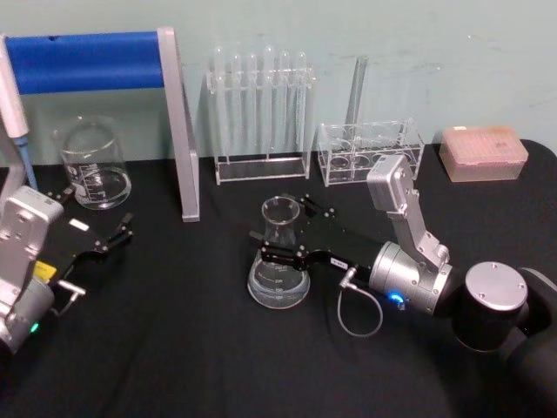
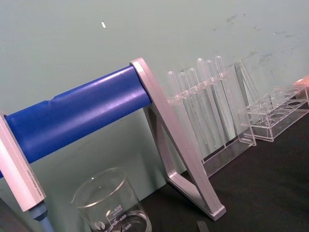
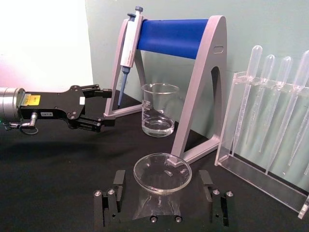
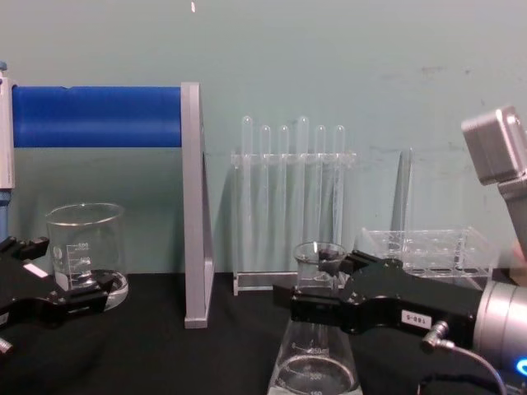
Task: Grasp the erlenmeyer flask with one hand, shake it three times, then place it back.
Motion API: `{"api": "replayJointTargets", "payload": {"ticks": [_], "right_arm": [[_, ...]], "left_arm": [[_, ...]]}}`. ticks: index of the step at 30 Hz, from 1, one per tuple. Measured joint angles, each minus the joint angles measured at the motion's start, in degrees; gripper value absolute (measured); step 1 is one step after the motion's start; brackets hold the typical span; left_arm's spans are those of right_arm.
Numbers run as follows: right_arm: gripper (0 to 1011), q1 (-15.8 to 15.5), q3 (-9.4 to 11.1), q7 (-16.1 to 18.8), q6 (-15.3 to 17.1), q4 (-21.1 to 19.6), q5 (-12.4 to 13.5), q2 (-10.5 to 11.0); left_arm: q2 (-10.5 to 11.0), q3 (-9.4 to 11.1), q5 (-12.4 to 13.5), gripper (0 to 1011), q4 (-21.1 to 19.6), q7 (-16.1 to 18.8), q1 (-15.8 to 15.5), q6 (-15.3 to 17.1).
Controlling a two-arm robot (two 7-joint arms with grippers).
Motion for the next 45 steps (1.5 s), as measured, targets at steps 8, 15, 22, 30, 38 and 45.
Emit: {"api": "replayJointTargets", "payload": {"ticks": [8,15,22,30,38,45], "right_arm": [[775,0.0,0.1,0.0,0.0,0.0,0.1,0.0],[562,-0.1,0.1,0.0,0.0,-0.1,0.1,0.0],[450,-0.1,0.1,0.0,0.0,-0.1,0.1,0.0],[450,-0.1,0.1,0.0,0.0,-0.1,0.1,0.0],[450,-0.1,0.2,0.5,0.5,-0.4,1.0,-0.1],[450,-0.3,0.6,-0.1,2.6,-3.8,1.8,0.4]], "left_arm": [[0.0,0.0,0.0,1001,0.0,0.0,0.0,0.0],[0.0,0.0,0.0,1001,0.0,0.0,0.0,0.0],[0.0,0.0,0.0,1001,0.0,0.0,0.0,0.0],[0.0,0.0,0.0,1001,0.0,0.0,0.0,0.0],[0.0,0.0,0.0,1001,0.0,0.0,0.0,0.0],[0.0,0.0,0.0,1001,0.0,0.0,0.0,0.0]]}}
